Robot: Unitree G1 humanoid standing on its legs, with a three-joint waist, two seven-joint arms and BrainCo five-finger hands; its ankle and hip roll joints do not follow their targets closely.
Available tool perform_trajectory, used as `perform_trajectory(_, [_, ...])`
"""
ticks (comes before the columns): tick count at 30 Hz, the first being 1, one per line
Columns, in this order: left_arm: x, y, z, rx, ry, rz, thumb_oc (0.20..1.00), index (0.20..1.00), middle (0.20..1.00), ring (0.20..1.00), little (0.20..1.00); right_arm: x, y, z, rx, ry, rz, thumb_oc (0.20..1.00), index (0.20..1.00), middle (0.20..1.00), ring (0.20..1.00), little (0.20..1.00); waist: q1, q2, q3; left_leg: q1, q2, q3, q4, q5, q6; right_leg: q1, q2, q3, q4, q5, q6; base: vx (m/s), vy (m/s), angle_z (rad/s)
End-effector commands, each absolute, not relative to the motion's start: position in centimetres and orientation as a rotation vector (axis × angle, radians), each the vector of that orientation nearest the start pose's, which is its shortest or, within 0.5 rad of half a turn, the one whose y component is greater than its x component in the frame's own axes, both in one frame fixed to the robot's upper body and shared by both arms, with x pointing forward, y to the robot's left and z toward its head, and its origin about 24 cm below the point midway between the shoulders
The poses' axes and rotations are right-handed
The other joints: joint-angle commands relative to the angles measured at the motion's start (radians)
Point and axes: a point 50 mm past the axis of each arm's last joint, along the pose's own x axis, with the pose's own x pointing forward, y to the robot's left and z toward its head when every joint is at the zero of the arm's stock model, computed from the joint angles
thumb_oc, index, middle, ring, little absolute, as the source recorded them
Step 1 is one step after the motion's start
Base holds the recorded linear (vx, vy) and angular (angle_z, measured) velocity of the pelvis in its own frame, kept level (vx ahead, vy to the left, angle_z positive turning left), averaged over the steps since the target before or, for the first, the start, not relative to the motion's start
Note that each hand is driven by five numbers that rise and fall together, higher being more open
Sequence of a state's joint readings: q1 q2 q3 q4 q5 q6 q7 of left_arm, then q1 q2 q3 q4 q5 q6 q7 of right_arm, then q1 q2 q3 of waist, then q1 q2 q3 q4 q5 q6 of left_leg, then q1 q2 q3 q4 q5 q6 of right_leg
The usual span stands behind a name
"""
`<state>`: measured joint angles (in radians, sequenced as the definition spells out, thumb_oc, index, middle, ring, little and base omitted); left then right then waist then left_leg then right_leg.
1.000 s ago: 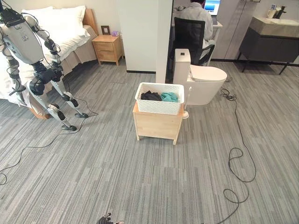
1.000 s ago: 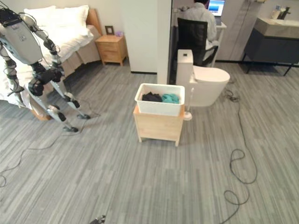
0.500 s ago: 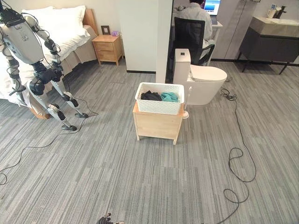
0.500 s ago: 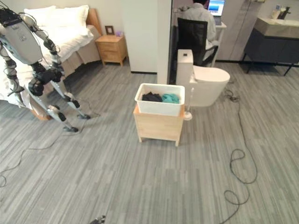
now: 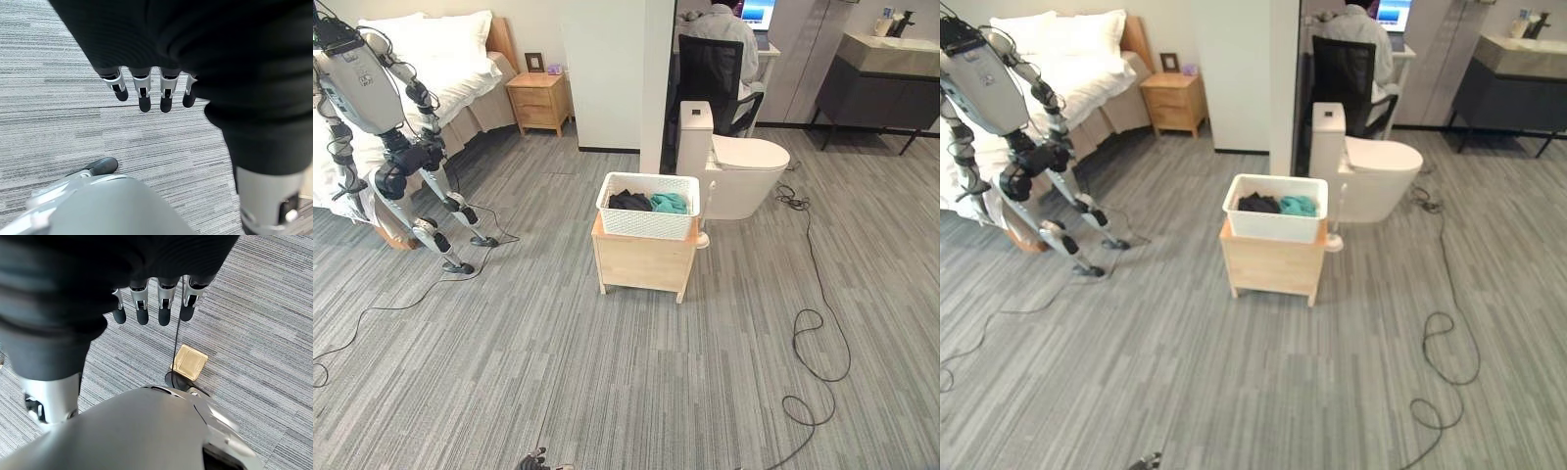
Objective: Grab the laundry basket,head to the washer,open it,put in the laundry and shut it.
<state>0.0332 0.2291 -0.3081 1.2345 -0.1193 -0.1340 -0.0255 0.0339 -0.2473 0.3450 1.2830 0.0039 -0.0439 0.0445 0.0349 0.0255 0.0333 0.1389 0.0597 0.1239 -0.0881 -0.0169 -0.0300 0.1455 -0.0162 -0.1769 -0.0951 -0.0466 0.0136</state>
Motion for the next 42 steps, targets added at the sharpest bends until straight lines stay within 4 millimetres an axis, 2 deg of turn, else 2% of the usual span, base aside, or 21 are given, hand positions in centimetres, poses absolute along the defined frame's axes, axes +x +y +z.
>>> perform_trajectory(1, [9.2,21.8,-16.3,0.256,1.145,-0.071,1.000,1.000,1.000,1.000,1.000,4.6,-23.4,-17.0,-0.445,1.386,0.183,1.000,1.000,1.000,1.000,1.000,-0.012,-0.042,-0.030,-0.050,0.055,-0.048,0.001,0.015,-0.068,-0.023,-0.149,-0.079,0.008,0.046,0.114,0.00,0.000,0.00])
perform_trajectory(10, [10.3,22.2,-15.9,0.270,1.110,-0.070,1.000,1.000,1.000,1.000,1.000,4.9,-24.1,-16.8,-0.424,1.383,0.142,1.000,1.000,1.000,1.000,1.000,-0.021,-0.038,-0.013,-0.070,0.076,-0.058,0.006,0.034,-0.079,-0.036,-0.126,-0.060,0.008,0.033,0.095,0.01,-0.050,0.03])
perform_trajectory(13, [11.2,22.3,-15.6,0.269,1.079,-0.068,1.000,1.000,1.000,1.000,1.000,5.2,-24.4,-16.7,-0.420,1.376,0.127,1.000,1.000,1.000,1.000,1.000,-0.021,-0.041,0.016,-0.115,0.097,-0.075,0.098,0.017,-0.083,-0.048,-0.109,-0.060,0.051,0.010,0.069,-0.02,-0.143,0.19])
perform_trajectory(14, [11.8,22.5,-15.3,0.268,1.054,-0.065,1.000,1.000,1.000,1.000,1.000,5.7,-24.4,-16.6,-0.410,1.361,0.119,1.000,1.000,1.000,1.000,1.000,-0.019,-0.045,0.039,-0.159,0.116,-0.081,0.183,0.016,-0.098,-0.066,-0.087,-0.066,0.108,-0.024,0.042,-0.01,-0.114,0.11])
perform_trajectory(15, [11.8,22.5,-15.3,0.268,1.054,-0.064,1.000,1.000,1.000,1.000,1.000,5.7,-24.3,-16.6,-0.410,1.360,0.119,1.000,1.000,1.000,1.000,1.000,-0.020,-0.045,0.039,-0.164,0.117,-0.083,0.188,0.013,-0.098,-0.068,-0.087,-0.067,0.110,-0.026,0.042,0.00,-0.174,0.09])
perform_trajectory(16, [12.2,22.5,-15.2,0.270,1.041,-0.067,1.000,1.000,1.000,1.000,1.000,5.9,-24.4,-16.6,-0.408,1.352,0.112,1.000,1.000,1.000,1.000,1.000,-0.016,-0.048,0.052,-0.199,0.124,-0.090,0.252,0.023,-0.105,-0.068,-0.077,-0.071,0.119,-0.039,0.030,-0.05,-0.178,0.12])
perform_trajectory(17, [13.0,22.2,-14.9,0.269,1.006,-0.081,1.000,1.000,1.000,1.000,1.000,6.6,-24.6,-16.4,-0.423,1.322,0.111,1.000,1.000,1.000,1.000,1.000,0.002,-0.051,0.094,-0.294,0.110,-0.149,0.406,0.098,-0.109,-0.058,-0.061,-0.084,0.122,-0.045,0.006,-0.06,-0.176,0.18])
perform_trajectory(18, [13.0,22.2,-14.9,0.269,1.005,-0.081,1.000,1.000,1.000,1.000,1.000,6.7,-24.6,-16.4,-0.423,1.322,0.110,1.000,1.000,1.000,1.000,1.000,-0.001,-0.050,0.093,-0.300,0.110,-0.153,0.413,0.096,-0.109,-0.059,-0.060,-0.087,0.122,-0.045,0.005,-0.07,-0.169,0.27])
perform_trajectory(20, [13.3,22.2,-14.8,0.272,1.001,-0.089,1.000,1.000,1.000,1.000,1.000,7.9,-24.9,-16.1,-0.449,1.284,0.111,1.000,1.000,1.000,1.000,1.000,0.005,-0.062,0.123,-0.398,0.075,-0.196,0.541,0.136,-0.103,-0.052,-0.056,-0.110,0.113,-0.044,-0.004,-0.03,-0.127,0.25])
perform_trajectory(23, [13.1,22.9,-14.7,0.267,1.003,-0.051,1.000,1.000,1.000,1.000,1.000,10.4,-24.5,-15.4,-0.474,1.172,0.151,1.000,1.000,1.000,1.000,1.000,0.005,-0.066,0.137,-0.437,0.066,-0.160,0.442,0.117,-0.090,-0.059,-0.052,-0.121,0.105,-0.055,0.001,0.05,-0.011,0.32])
perform_trajectory(24, [13.4,23.0,-14.6,0.253,0.983,-0.016,1.000,1.000,1.000,1.000,1.000,11.0,-24.4,-15.2,-0.494,1.146,0.150,1.000,1.000,1.000,1.000,1.000,0.012,-0.058,0.140,-0.436,0.091,-0.142,0.288,0.143,-0.096,-0.070,-0.046,-0.105,0.102,-0.064,0.017,0.18,0.123,0.03])
perform_trajectory(25, [13.6,22.9,-14.5,0.247,0.976,-0.011,1.000,1.000,1.000,1.000,1.000,11.1,-24.8,-15.2,-0.509,1.150,0.136,1.000,1.000,1.000,1.000,1.000,0.019,-0.047,0.141,-0.448,0.111,-0.143,0.220,0.171,-0.099,-0.068,-0.040,-0.100,0.100,-0.072,0.025,0.15,0.117,-0.12])
perform_trajectory(28, [13.7,22.4,-14.6,0.237,0.970,-0.008,1.000,1.000,1.000,1.000,1.000,10.9,-25.5,-15.2,-0.520,1.181,0.103,1.000,1.000,1.000,1.000,1.000,0.037,-0.030,0.139,-0.452,0.125,-0.150,0.116,0.200,-0.103,-0.058,-0.035,-0.080,0.100,-0.095,0.035,0.24,0.131,-0.21])
perform_trajectory(32, [12.9,21.6,-15.1,0.218,1.001,-0.020,1.000,1.000,1.000,1.000,1.000,9.9,-25.7,-15.5,-0.510,1.234,0.077,1.000,1.000,1.000,1.000,1.000,0.071,-0.012,0.111,-0.469,0.121,-0.159,0.148,0.206,-0.101,0.013,-0.057,-0.057,0.102,-0.134,0.065,0.39,0.167,-0.33])
perform_trajectory(33, [12.6,21.7,-15.2,0.212,1.015,-0.020,1.000,1.000,1.000,1.000,1.000,9.0,-25.6,-15.7,-0.506,1.272,0.086,1.000,1.000,1.000,1.000,1.000,0.087,-0.020,0.100,-0.499,0.080,-0.144,0.252,0.179,-0.087,0.053,-0.101,-0.057,0.142,-0.153,0.072,0.49,0.216,-0.14])
perform_trajectory(34, [12.6,21.7,-15.2,0.213,1.015,-0.020,1.000,1.000,1.000,1.000,1.000,9.0,-25.6,-15.7,-0.506,1.272,0.086,1.000,1.000,1.000,1.000,1.000,0.088,-0.022,0.100,-0.500,0.079,-0.143,0.257,0.175,-0.086,0.053,-0.103,-0.056,0.143,-0.155,0.073,0.55,0.256,-0.10])
perform_trajectory(36, [12.4,21.7,-15.3,0.209,1.026,-0.024,1.000,1.000,1.000,1.000,1.000,7.8,-25.9,-15.9,-0.495,1.323,0.076,1.000,1.000,1.000,1.000,1.000,0.100,-0.033,0.088,-0.494,0.036,-0.114,0.304,0.127,-0.051,0.056,-0.141,-0.043,0.206,-0.152,0.084,0.47,0.282,-0.32])
perform_trajectory(37, [12.3,21.7,-15.3,0.228,1.036,-0.055,1.000,1.000,1.000,1.000,1.000,7.4,-26.2,-15.9,-0.480,1.348,0.060,1.000,1.000,1.000,1.000,1.000,0.097,-0.045,0.073,-0.467,-0.021,-0.086,0.312,0.078,-0.007,0.020,-0.180,-0.036,0.325,-0.095,0.107,0.38,0.267,-0.40])
perform_trajectory(38, [12.3,21.7,-15.3,0.228,1.036,-0.055,1.000,1.000,1.000,1.000,1.000,7.4,-26.3,-15.9,-0.480,1.348,0.059,1.000,1.000,1.000,1.000,1.000,0.097,-0.044,0.070,-0.468,-0.019,-0.086,0.309,0.081,-0.007,0.017,-0.179,-0.036,0.324,-0.093,0.107,0.38,0.286,-0.11])
perform_trajectory(40, [12.6,22.4,-15.1,0.243,1.026,-0.052,1.000,1.000,1.000,1.000,1.000,7.1,-26.0,-16.0,-0.479,1.357,0.082,1.000,1.000,1.000,1.000,1.000,0.086,-0.053,0.070,-0.419,-0.077,-0.079,0.302,0.035,0.041,-0.053,-0.220,0.000,0.501,0.043,0.124,0.26,0.240,0.04])
perform_trajectory(42, [12.9,22.8,-14.8,0.251,1.004,-0.046,1.000,1.000,1.000,1.000,1.000,7.1,-25.9,-16.1,-0.488,1.365,0.100,1.000,1.000,1.000,1.000,1.000,0.066,-0.013,0.089,-0.337,-0.100,-0.076,0.271,-0.005,0.108,-0.176,-0.243,0.012,0.770,0.181,0.136,0.35,0.346,-0.06])
